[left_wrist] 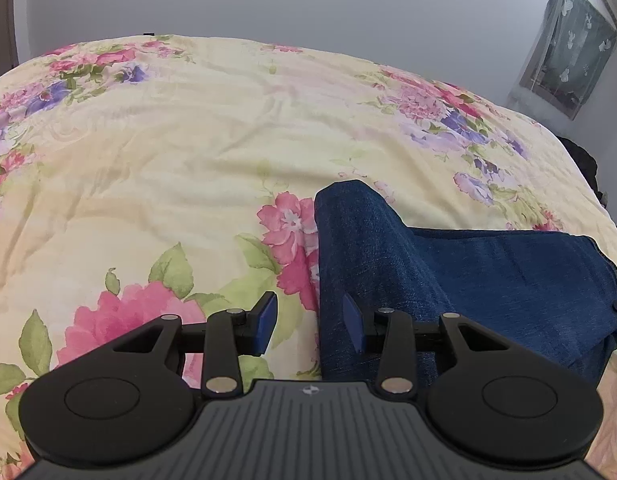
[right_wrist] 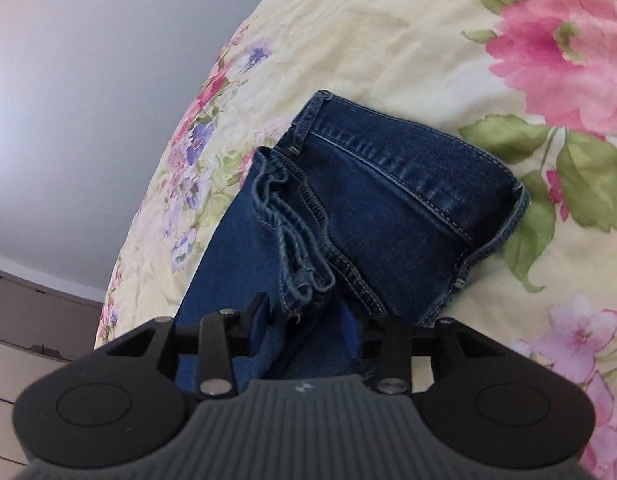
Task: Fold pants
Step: 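Carry the held hems over the jeans with the right gripper toward the waistband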
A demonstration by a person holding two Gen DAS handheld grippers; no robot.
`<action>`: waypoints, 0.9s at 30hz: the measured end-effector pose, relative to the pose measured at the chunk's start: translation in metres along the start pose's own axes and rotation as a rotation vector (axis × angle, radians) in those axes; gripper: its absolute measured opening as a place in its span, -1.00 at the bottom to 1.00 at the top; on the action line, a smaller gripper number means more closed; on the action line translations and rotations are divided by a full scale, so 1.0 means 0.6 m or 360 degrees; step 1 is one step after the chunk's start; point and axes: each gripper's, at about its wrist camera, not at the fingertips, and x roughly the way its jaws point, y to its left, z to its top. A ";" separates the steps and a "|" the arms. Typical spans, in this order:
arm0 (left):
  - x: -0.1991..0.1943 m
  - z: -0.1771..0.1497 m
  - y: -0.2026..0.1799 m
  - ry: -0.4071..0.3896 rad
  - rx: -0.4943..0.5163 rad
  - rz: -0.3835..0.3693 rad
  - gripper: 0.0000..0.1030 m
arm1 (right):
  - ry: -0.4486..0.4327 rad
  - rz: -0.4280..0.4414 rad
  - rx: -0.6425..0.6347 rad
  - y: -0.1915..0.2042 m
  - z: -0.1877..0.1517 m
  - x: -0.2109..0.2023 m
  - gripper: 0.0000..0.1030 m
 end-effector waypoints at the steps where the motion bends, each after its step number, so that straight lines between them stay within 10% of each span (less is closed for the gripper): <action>1: 0.000 0.000 0.001 0.0003 0.0001 0.0002 -0.12 | -0.0018 0.0028 0.0045 -0.011 -0.001 0.005 -0.36; 10: -0.030 0.015 0.014 -0.0030 0.0022 0.0023 -0.12 | -0.0132 -0.0005 -0.0187 0.047 -0.010 -0.030 -0.73; 19: -0.080 0.031 0.036 -0.0033 0.0092 0.0075 -0.13 | 0.0006 -0.0693 -0.0700 0.250 -0.007 -0.003 -0.85; 27: -0.119 0.037 0.048 -0.0034 0.0158 0.0080 -0.12 | -0.0012 -0.0782 -0.0847 0.333 -0.008 0.010 -0.88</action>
